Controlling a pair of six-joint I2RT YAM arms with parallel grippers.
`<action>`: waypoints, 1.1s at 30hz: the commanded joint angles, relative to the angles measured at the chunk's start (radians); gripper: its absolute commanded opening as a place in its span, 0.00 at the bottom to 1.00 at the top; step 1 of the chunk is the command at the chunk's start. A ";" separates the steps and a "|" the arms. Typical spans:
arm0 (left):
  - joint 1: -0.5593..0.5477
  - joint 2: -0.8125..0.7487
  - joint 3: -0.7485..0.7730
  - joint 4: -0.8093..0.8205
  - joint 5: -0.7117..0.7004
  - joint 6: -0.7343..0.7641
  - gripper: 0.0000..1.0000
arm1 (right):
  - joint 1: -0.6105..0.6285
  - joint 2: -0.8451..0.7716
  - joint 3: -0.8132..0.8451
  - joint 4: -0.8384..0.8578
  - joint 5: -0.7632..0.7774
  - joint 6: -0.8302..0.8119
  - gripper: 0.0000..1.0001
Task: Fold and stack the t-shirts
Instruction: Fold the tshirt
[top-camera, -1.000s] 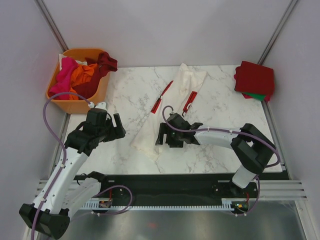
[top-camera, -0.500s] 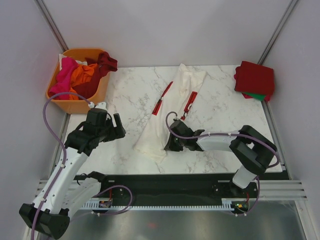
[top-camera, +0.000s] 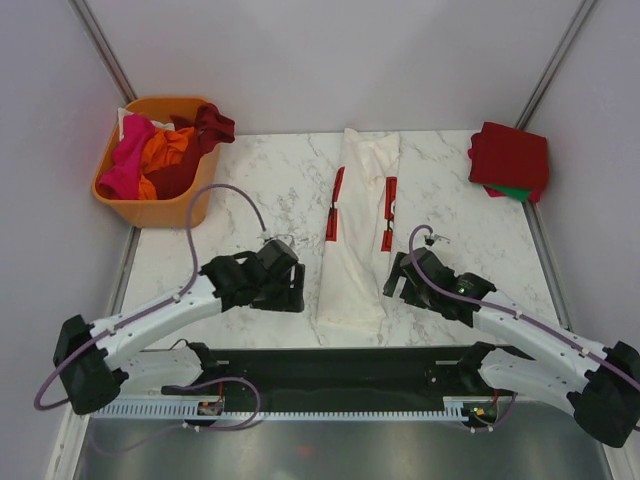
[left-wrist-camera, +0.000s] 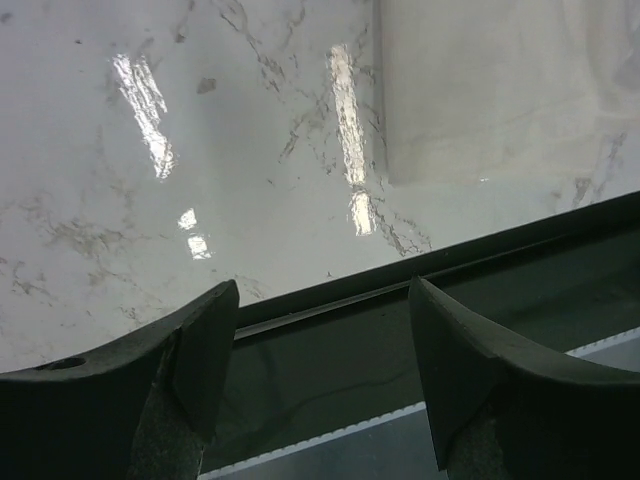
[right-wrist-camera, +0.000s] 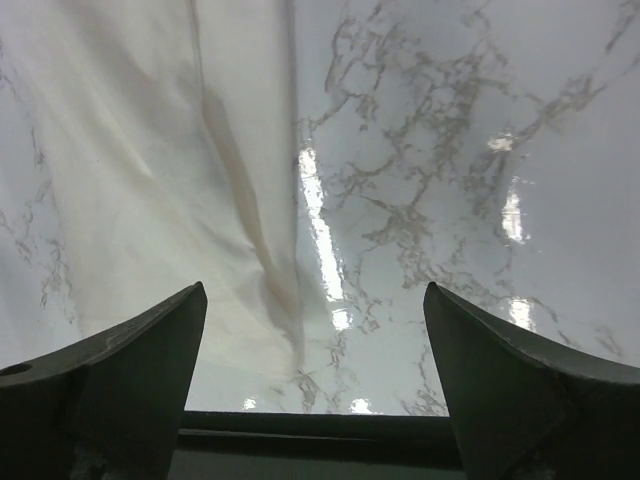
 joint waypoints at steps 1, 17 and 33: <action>-0.119 0.133 0.056 0.050 -0.082 -0.134 0.76 | -0.002 -0.053 0.071 -0.161 0.128 -0.004 0.98; -0.294 0.610 0.309 0.112 -0.204 -0.066 0.68 | -0.003 -0.185 0.005 -0.196 0.101 -0.009 0.98; -0.295 0.710 0.304 0.132 -0.248 -0.072 0.14 | -0.002 -0.210 0.004 -0.225 0.109 -0.018 0.98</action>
